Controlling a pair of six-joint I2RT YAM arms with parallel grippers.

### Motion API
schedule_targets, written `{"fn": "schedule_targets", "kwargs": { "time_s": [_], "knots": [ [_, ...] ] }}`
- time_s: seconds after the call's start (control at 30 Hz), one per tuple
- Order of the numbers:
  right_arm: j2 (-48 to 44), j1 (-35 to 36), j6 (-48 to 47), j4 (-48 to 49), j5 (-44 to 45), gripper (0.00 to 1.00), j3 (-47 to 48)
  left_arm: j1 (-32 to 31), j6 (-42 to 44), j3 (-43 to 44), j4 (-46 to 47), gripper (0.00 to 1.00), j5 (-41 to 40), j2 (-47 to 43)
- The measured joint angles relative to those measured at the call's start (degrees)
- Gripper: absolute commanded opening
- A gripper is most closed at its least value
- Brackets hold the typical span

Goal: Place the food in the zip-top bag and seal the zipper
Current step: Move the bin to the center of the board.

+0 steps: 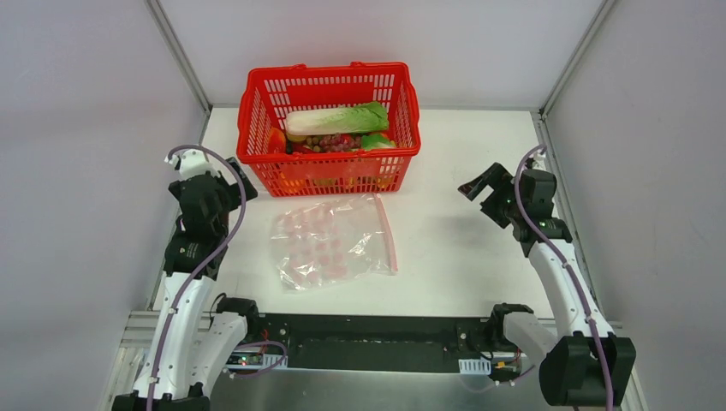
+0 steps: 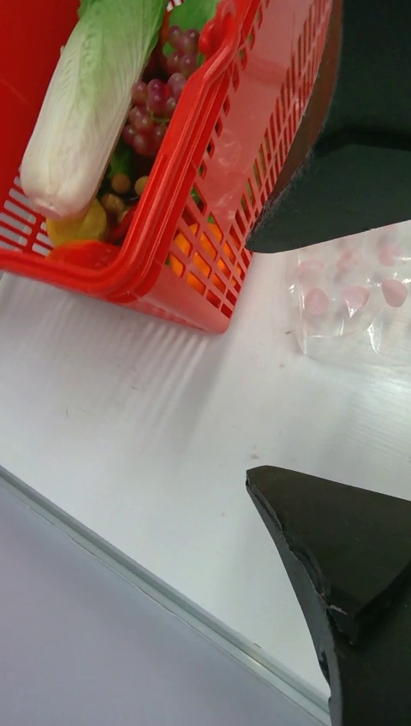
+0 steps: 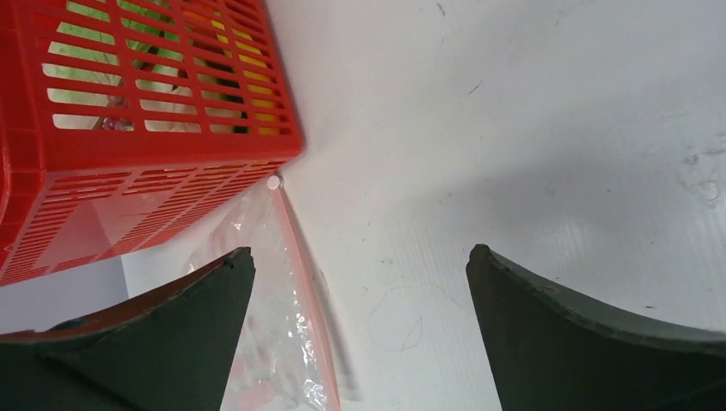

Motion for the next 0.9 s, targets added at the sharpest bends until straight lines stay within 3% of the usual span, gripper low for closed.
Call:
{"fn": "schedule_targets", "kwargs": {
  "time_s": [0.17, 0.3, 0.43, 0.67, 0.9],
  "knots": [
    [3.3, 0.0, 2.3, 1.0, -4.7, 0.98, 0.2, 0.0, -2.5, -2.3, 0.2, 1.00, -3.0, -3.5],
    [7.0, 0.2, 3.9, 1.9, -8.5, 0.98, 5.7, 0.0, -7.3, -3.5, -1.0, 1.00, -1.4, -10.6],
    [13.7, 2.0, 4.6, 3.4, -9.7, 0.98, 16.0, 0.0, -8.6, -4.7, 0.4, 1.00, 6.2, -15.5],
    [28.3, 10.4, 2.1, 0.3, -5.2, 0.98, 34.0, 0.0, -8.6, -4.7, 0.5, 1.00, 24.9, -10.8],
    [36.2, 16.6, 0.2, -2.5, 1.4, 0.98, 40.6, 0.0, -8.6, -4.8, 1.3, 1.00, 37.7, -7.9]
  ]
}}
